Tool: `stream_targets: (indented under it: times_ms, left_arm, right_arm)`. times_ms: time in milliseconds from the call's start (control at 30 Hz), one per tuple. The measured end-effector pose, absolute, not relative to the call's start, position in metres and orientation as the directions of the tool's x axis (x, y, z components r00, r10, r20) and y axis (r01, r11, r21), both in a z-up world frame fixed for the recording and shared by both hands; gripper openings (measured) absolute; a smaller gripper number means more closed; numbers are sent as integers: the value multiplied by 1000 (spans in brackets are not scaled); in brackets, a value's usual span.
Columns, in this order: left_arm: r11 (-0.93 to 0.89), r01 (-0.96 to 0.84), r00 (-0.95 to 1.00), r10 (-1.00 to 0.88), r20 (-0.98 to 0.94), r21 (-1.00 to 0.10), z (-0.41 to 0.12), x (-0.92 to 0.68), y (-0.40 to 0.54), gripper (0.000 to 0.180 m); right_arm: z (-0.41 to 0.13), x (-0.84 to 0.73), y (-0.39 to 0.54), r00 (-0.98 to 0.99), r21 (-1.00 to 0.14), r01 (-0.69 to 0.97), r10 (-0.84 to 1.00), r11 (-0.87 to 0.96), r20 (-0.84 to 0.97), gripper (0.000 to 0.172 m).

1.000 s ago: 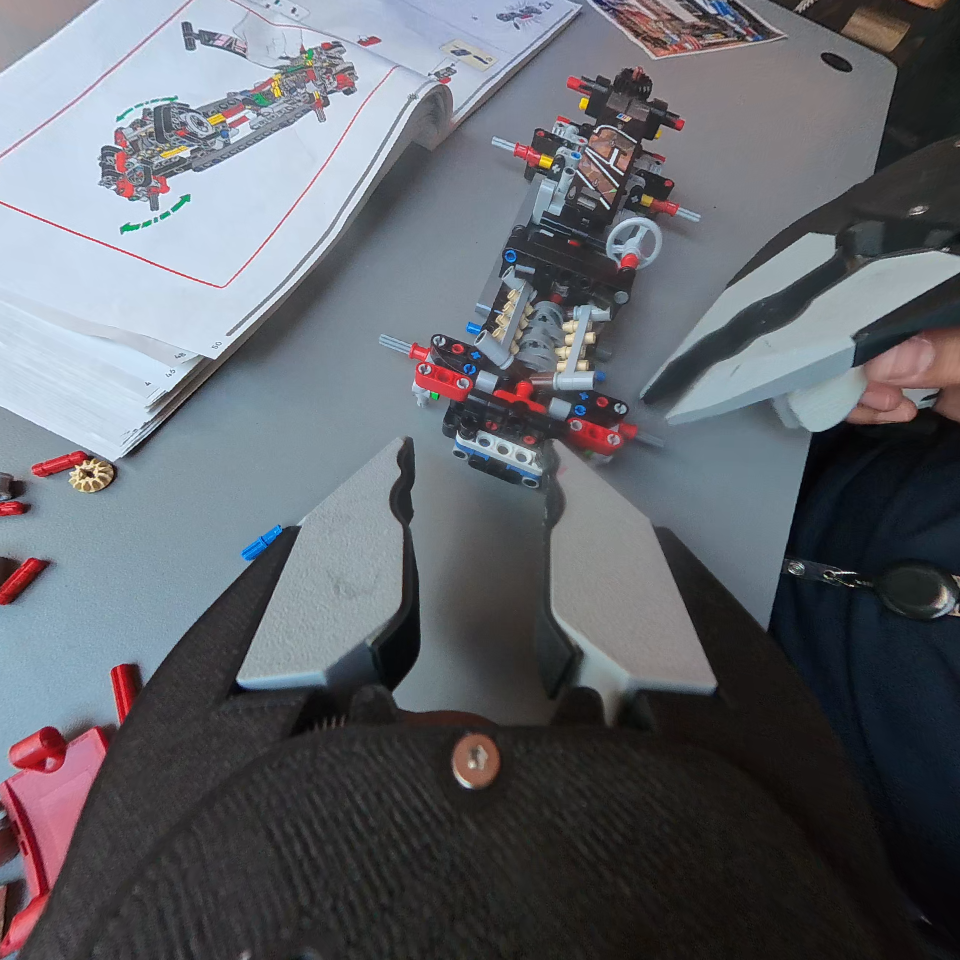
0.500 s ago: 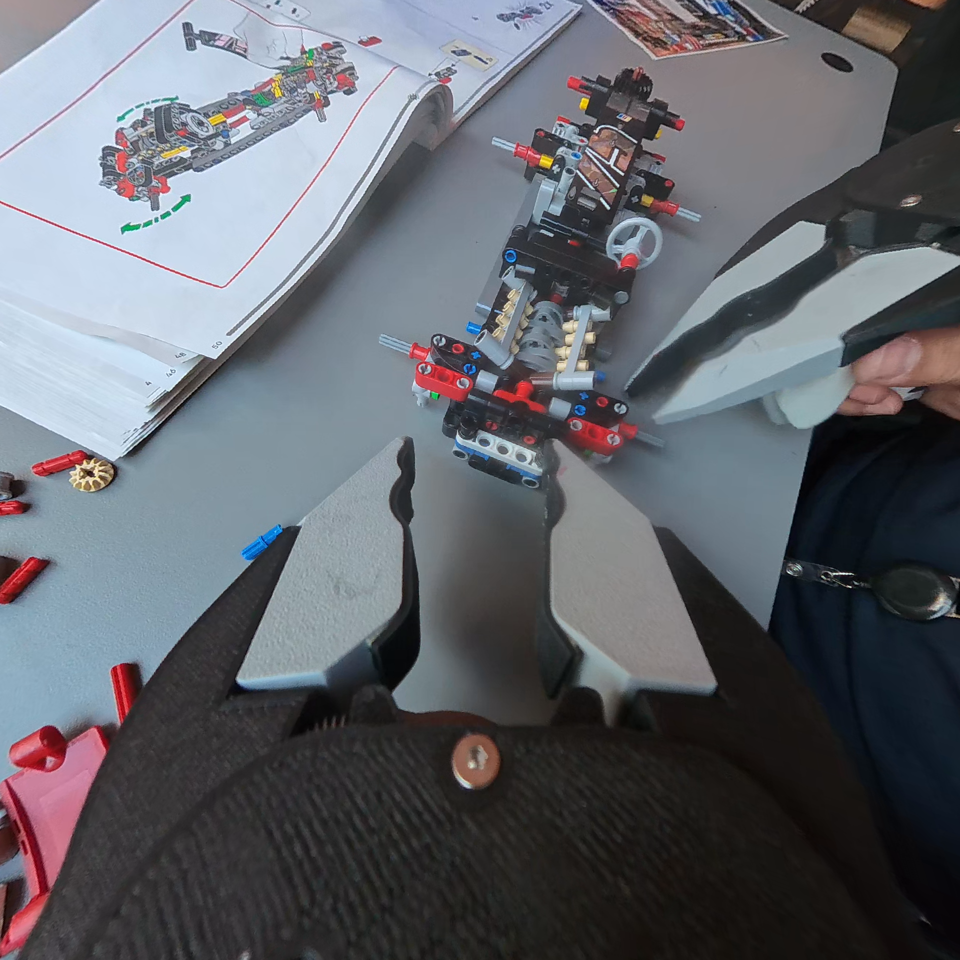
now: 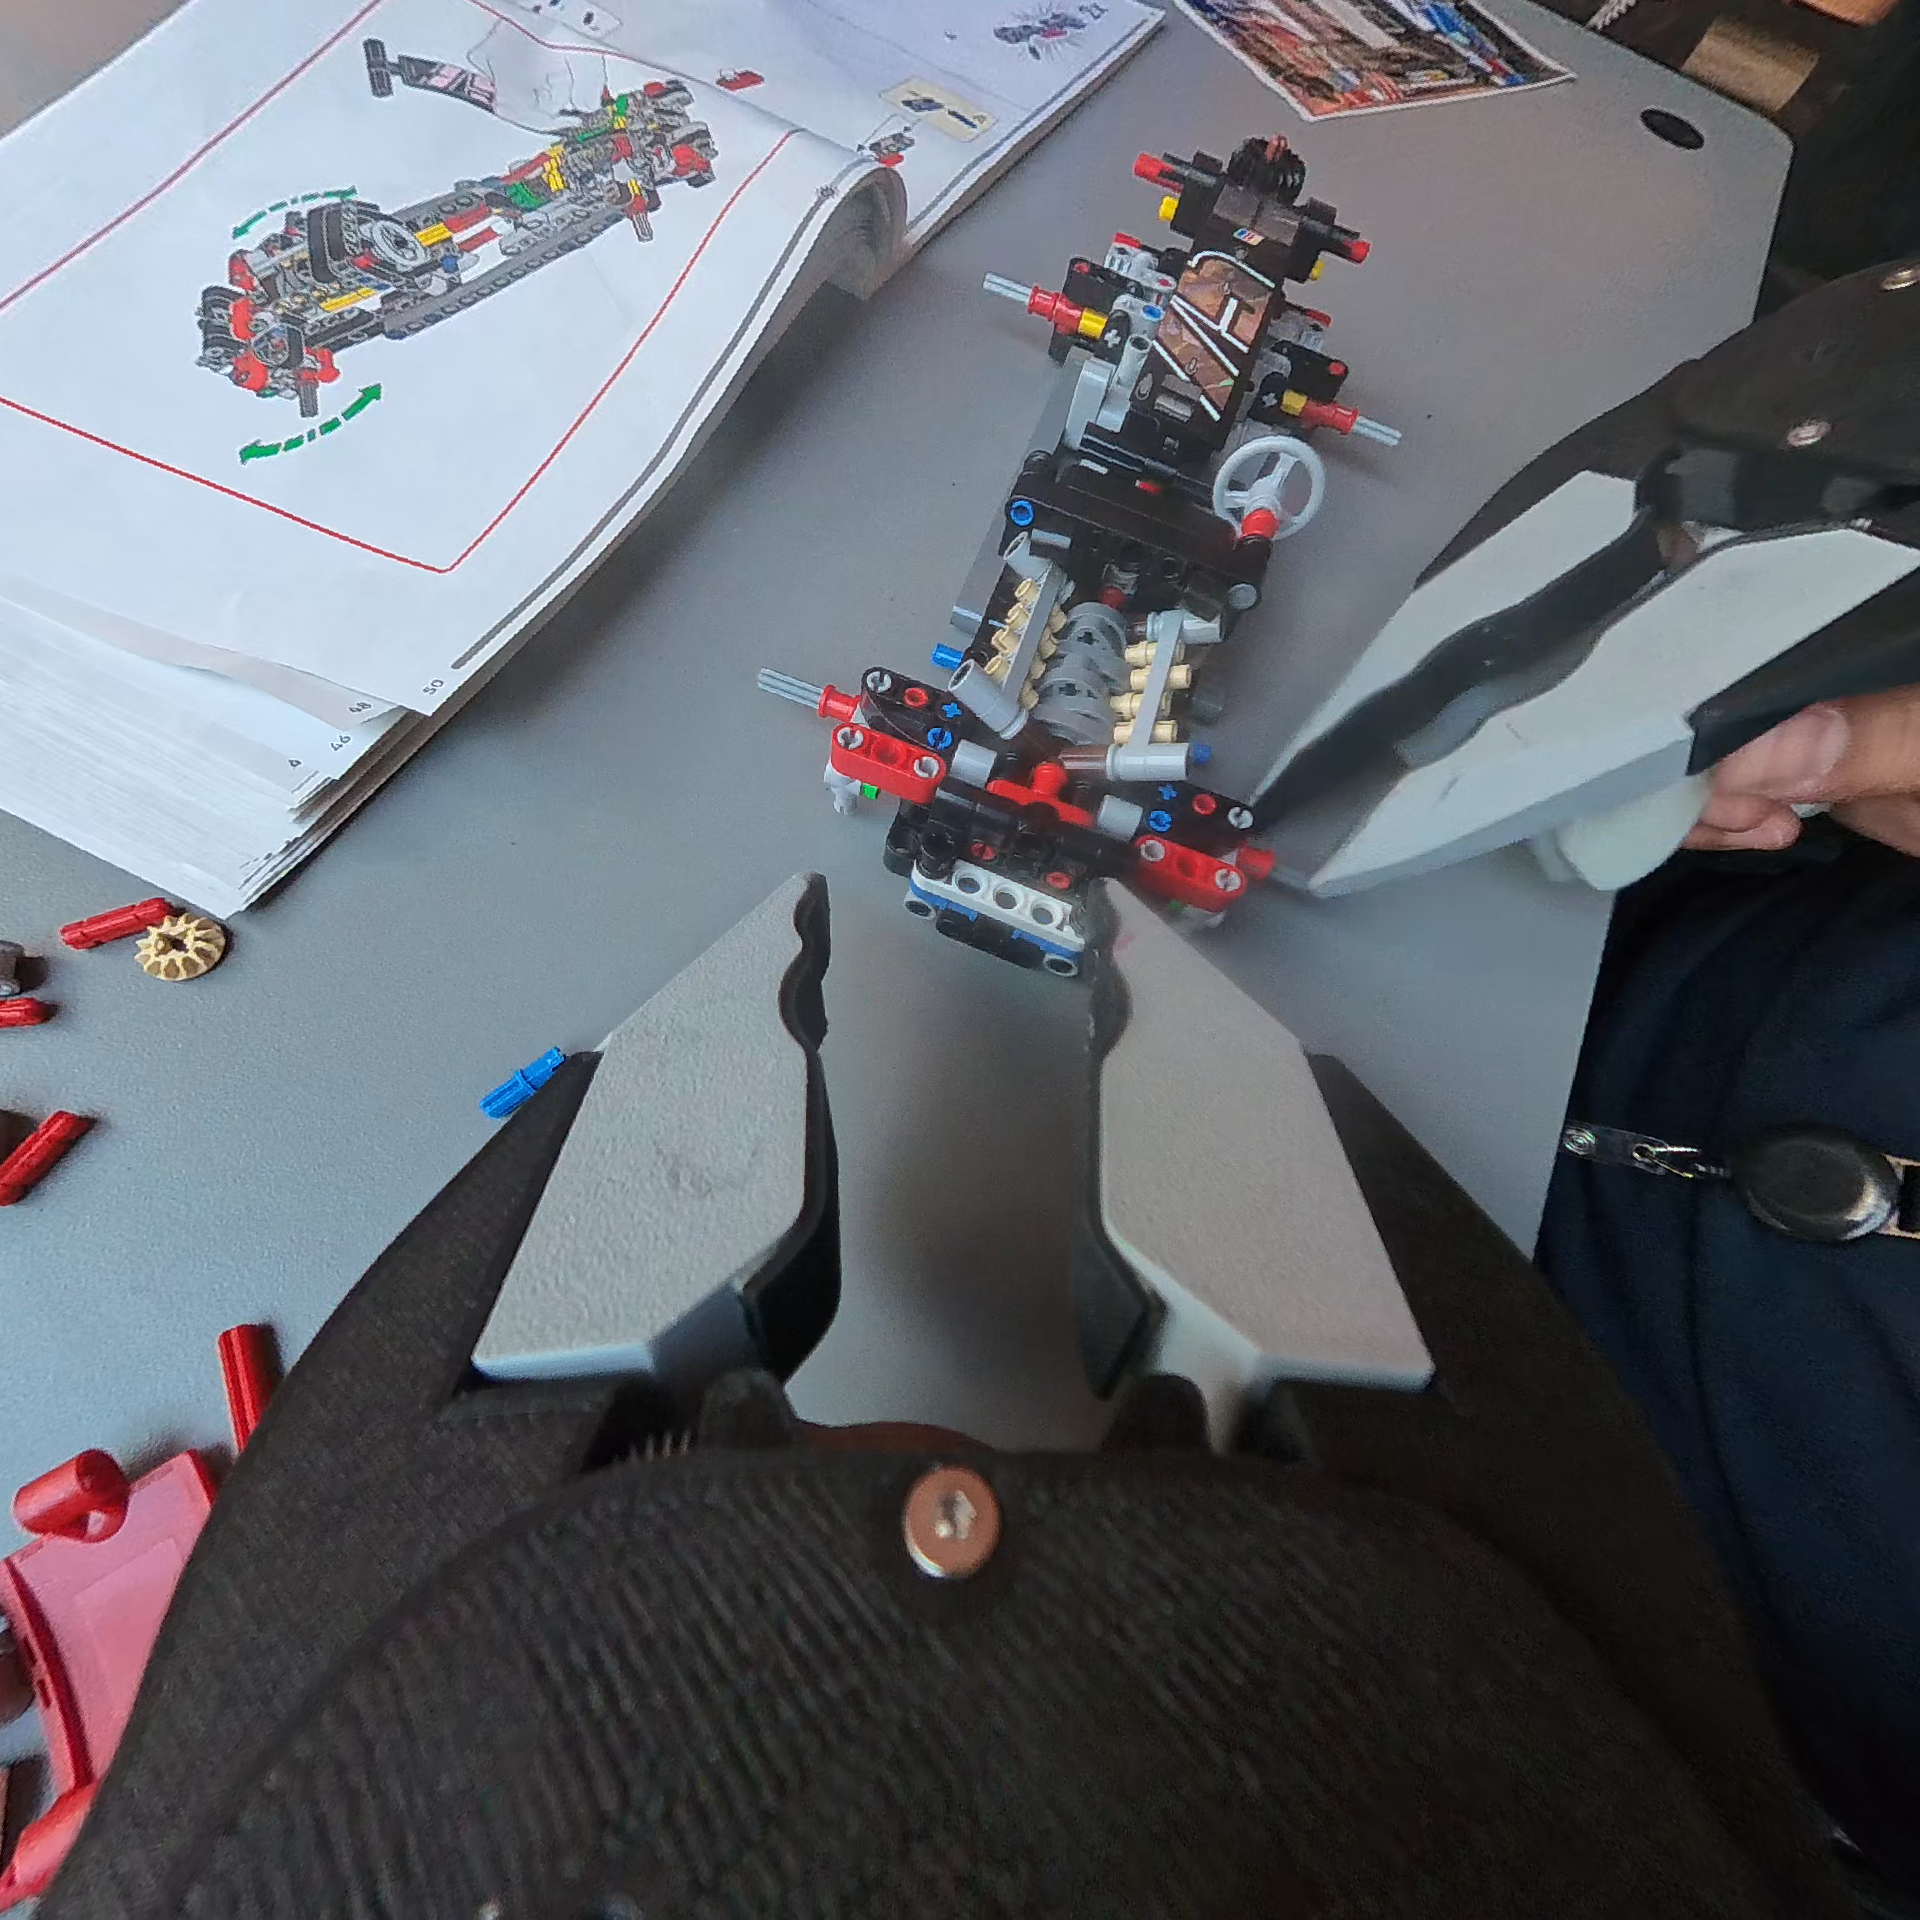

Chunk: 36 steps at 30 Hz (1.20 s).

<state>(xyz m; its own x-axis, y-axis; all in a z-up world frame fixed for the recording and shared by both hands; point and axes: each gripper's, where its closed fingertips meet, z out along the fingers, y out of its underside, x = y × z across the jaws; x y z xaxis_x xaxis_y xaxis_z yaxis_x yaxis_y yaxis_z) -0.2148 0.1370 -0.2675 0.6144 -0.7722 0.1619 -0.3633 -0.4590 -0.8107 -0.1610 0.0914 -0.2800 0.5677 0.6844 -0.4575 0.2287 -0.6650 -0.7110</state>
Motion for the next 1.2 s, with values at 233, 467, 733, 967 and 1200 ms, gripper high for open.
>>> stream_targets:
  times_ms: [233, 467, 733, 967, 1200]
  left_arm:
    - [-463, -360, 615, -770, 168, -810, -268, -215, 137, 47]
    - [-452, -327, 593, -782, 192, -830, -261, -215, 135, 40]
    - [-281, -114, 605, -781, 158, -953, -217, -229, 138, 33]
    - [-138, -127, 739, -674, -1, -982, -206, -242, 157, 32]
    - [-15, -217, 832, -526, -177, -976, -198, -256, 171, 31]
  right_arm:
    - [-280, -150, 93, 585, -727, 241, 694, -643, -420, 17]
    - [-256, -133, 97, 542, -805, 169, 736, -569, -407, 17]
    - [-183, -50, 151, 591, -948, 43, 773, -315, -230, 23]
    - [-176, 41, 234, 687, -970, 54, 714, -236, -135, 32]
    - [-198, 61, 310, 659, -964, 194, 752, -181, -9, 34]
